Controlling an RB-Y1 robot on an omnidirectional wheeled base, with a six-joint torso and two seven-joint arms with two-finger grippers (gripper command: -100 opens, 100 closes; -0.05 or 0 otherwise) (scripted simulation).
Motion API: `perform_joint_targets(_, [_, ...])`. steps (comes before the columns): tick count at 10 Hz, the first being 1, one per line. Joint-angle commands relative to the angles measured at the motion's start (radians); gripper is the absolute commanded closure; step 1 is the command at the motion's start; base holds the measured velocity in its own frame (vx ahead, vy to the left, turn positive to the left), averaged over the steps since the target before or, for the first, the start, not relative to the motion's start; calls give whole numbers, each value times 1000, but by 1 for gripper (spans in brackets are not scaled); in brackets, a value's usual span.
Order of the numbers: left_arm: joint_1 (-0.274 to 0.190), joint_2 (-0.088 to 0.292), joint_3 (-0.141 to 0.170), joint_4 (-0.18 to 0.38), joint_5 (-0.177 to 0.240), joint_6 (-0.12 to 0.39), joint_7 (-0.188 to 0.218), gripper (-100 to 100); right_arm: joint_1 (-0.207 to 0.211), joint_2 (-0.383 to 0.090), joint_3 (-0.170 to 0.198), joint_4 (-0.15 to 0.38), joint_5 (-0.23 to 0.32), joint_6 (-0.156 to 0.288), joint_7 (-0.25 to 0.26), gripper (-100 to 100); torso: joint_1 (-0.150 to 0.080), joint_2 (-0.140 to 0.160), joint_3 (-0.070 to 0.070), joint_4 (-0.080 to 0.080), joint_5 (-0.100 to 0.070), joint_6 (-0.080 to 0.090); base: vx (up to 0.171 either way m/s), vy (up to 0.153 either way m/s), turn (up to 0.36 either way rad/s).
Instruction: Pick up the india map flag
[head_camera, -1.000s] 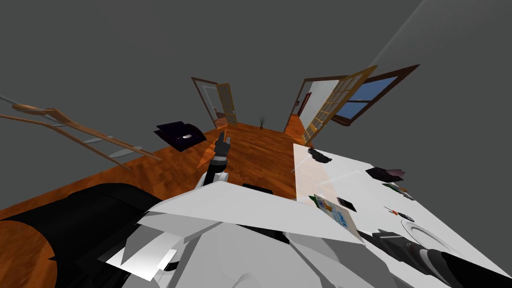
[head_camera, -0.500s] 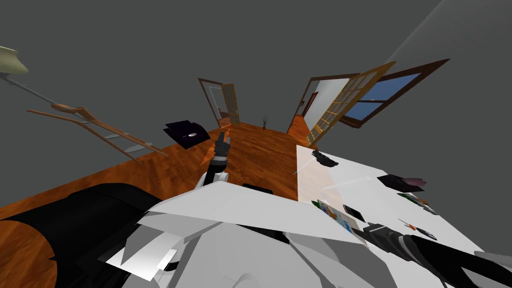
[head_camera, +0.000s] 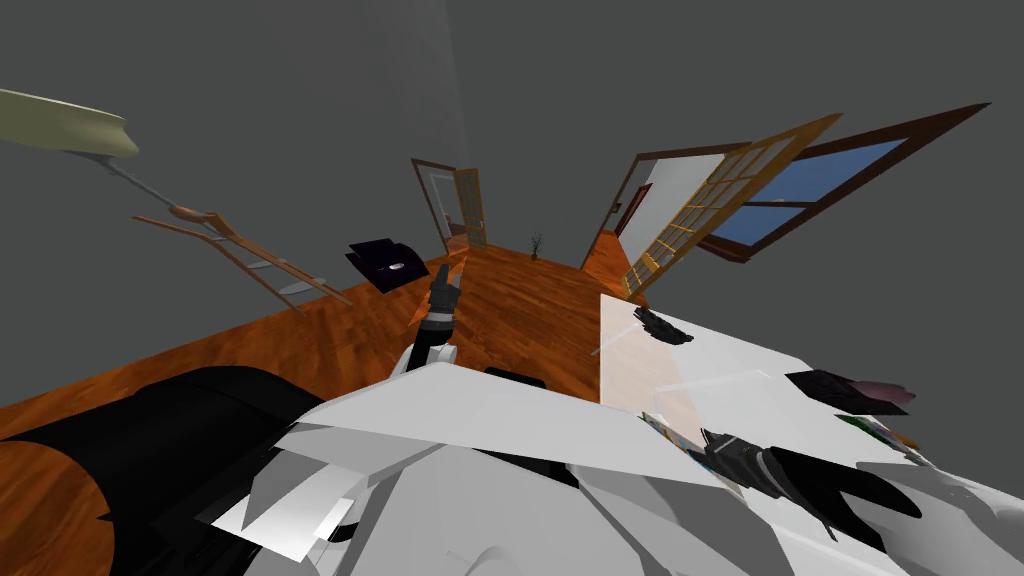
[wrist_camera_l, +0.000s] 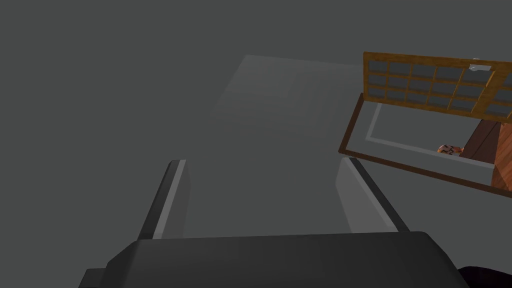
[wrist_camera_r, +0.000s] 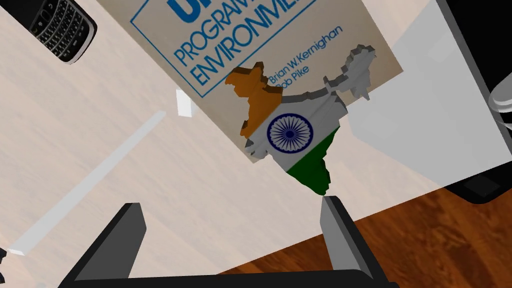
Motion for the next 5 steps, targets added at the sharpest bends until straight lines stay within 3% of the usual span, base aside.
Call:
perform_joint_targets(1, [0, 0, 0, 0, 0, 0, 0, 0, 19, -43, -6, 18, -12, -3, 10, -100, 0, 0, 0, 0, 0, 0, 9, -18, 65])
perform_joint_targets(2, [0, 0, 0, 0, 0, 0, 0, 0, 57, -79, -24, 44, -37, -2, 34, -100, 0, 0, 0, 0, 0, 1, 9, -17, 109])
perform_joint_targets(5, [0, 0, 0, 0, 0, 0, 0, 0, 94, -137, -40, 68, -60, -1, 56, -100, 0, 1, 0, 0, 0, 1, 8, -17, 76])
